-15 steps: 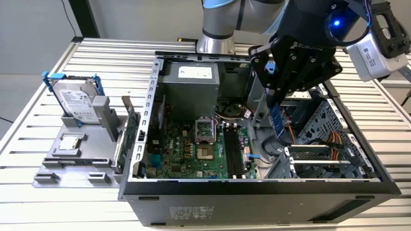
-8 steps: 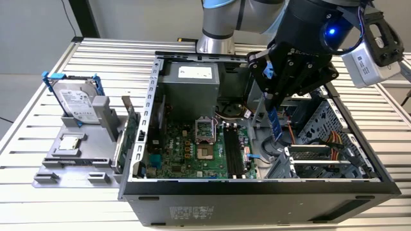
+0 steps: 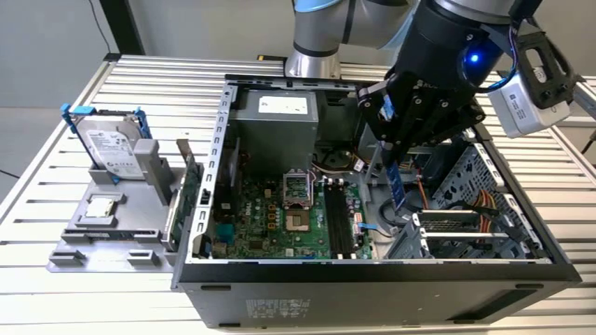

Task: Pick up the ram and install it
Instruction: 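Insert the ram into the slot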

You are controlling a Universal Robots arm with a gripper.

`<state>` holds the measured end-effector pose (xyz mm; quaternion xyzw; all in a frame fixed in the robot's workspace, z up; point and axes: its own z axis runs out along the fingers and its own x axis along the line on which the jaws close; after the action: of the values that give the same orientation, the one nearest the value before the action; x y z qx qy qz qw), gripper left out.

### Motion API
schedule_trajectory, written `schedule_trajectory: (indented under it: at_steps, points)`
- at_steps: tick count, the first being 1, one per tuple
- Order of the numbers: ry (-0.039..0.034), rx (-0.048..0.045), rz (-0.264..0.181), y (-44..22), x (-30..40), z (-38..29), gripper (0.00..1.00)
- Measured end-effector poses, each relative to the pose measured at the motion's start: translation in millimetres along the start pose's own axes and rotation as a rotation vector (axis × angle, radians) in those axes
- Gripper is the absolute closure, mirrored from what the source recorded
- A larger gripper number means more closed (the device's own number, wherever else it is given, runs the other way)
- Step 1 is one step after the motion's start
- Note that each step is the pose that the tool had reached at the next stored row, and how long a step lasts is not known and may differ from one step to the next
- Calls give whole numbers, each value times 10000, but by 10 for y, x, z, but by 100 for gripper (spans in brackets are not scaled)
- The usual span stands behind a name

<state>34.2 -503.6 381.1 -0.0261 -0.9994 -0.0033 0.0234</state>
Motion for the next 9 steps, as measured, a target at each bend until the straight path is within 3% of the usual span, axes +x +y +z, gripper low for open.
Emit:
schedule_trajectory:
  at_steps: [9]
  points:
    - [0, 3, 4, -1, -8, 161, 100]
